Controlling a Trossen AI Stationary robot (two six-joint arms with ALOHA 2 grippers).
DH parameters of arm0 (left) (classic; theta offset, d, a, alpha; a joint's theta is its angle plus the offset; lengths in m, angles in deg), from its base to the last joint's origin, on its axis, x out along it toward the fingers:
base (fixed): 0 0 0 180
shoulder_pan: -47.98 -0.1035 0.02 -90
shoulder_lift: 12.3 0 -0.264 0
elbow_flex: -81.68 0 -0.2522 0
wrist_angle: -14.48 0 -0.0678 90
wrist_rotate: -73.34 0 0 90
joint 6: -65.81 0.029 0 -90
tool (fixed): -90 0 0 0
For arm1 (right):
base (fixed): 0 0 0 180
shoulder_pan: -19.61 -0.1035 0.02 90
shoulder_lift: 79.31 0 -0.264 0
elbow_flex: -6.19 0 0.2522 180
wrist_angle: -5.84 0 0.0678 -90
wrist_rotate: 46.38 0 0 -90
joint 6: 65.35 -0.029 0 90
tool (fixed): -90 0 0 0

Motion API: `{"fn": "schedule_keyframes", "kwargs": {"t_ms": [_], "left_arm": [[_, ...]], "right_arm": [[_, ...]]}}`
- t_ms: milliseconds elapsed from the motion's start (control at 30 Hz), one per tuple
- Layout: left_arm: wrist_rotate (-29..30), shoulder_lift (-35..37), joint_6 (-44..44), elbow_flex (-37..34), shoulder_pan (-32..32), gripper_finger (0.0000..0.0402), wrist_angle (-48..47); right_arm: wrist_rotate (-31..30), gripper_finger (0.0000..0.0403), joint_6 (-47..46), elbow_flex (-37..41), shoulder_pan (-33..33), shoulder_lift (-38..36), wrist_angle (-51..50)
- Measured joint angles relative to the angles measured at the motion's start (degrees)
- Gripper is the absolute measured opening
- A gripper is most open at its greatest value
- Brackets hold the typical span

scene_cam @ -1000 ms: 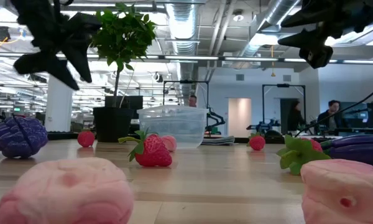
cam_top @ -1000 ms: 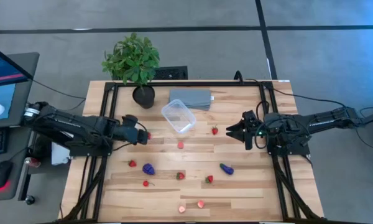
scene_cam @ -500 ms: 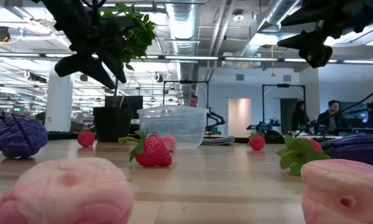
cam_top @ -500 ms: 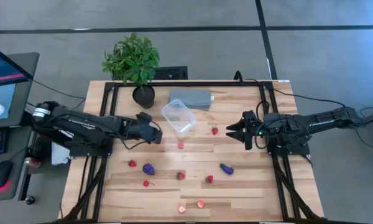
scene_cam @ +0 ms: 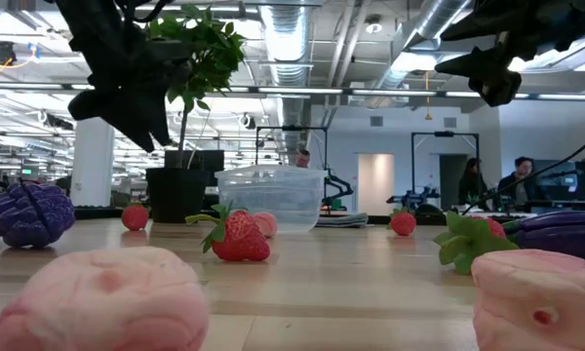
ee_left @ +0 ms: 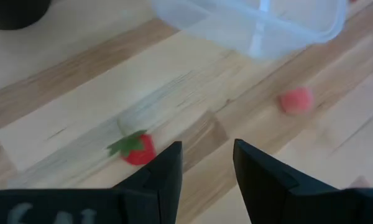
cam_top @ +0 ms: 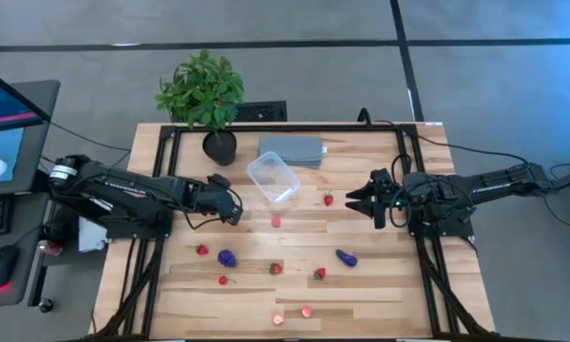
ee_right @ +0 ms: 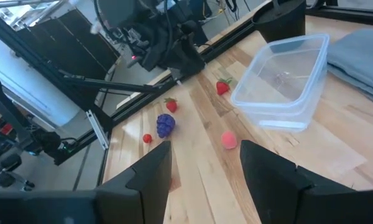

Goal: Pick and placing Produce into tupperware
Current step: Put the red strawberry into the transparent bin

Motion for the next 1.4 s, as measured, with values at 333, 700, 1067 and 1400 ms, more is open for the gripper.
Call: {"fn": "schedule_keyframes", "kwargs": {"t_ms": [333, 700, 1067, 1400], "left_arm": [[-2.7, 0.0, -1.4, 0.0, 0.0, 0.0132, 1.3], [-2.5, 0.0, -6.9, 0.0, 0.0, 0.0138, -6.0], [-0.9, 0.0, -11.3, -0.4, -2.6, 0.0220, -6.6], [1.1, 0.0, -13.1, -1.4, -3.6, 0.0243, -5.2]], "right_arm": [[-0.2, 0.0215, 0.0, 0.0, 0.0, 0.0, 0.0], [-0.2, 0.0213, 0.0, 0.0, 0.0, 0.0, 0.0], [-0.2, 0.0213, 0.0, 0.0, 0.0, 0.0, 0.0], [-0.2, 0.0209, -1.6, 0.0, -0.1, 0.0, 0.0]]}}
